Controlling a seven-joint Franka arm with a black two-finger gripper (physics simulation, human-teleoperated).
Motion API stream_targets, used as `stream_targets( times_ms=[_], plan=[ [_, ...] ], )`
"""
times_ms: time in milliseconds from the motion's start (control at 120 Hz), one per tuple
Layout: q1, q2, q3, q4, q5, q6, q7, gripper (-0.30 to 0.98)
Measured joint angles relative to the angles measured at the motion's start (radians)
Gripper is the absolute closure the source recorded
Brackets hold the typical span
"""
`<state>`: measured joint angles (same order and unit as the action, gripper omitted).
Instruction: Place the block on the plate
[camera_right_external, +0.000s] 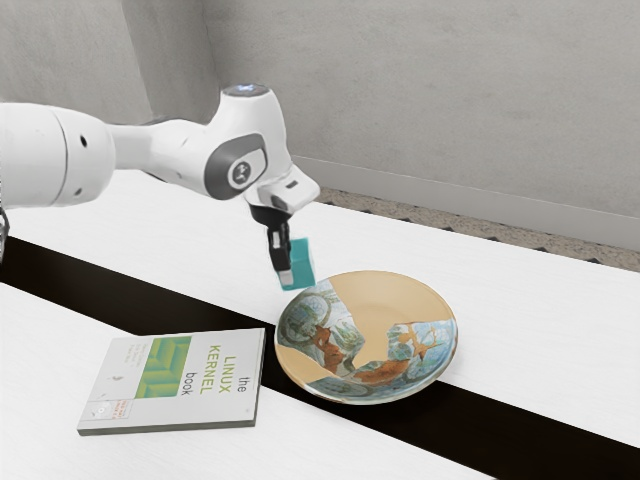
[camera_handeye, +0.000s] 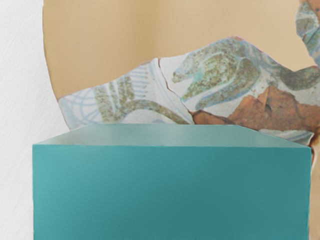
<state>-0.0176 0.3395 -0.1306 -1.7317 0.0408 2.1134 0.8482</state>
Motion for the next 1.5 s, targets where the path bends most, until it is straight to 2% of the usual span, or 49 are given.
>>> stream_targets(
  times_ms=[300, 608, 825, 1092, 1333, 1500],
  plan=[
    [-0.124, 0.148, 0.001, 0.093, -0.038, 0.003, 0.001, 0.33],
    [-0.148, 0.212, 0.002, 0.12, -0.04, 0.011, 0.001, 0.33],
    [-0.148, 0.215, 0.002, 0.124, -0.049, 0.008, 0.003, 0.13],
    [-0.125, 0.051, 0.003, 0.11, -0.054, -0.028, -0.009, 0.04],
    [-0.035, -0.112, 0.029, 0.124, -0.046, -0.204, -0.144, 0.01],
    [-0.014, -0.169, 0.042, 0.174, -0.038, -0.332, -0.246, 0.01]
  ],
)
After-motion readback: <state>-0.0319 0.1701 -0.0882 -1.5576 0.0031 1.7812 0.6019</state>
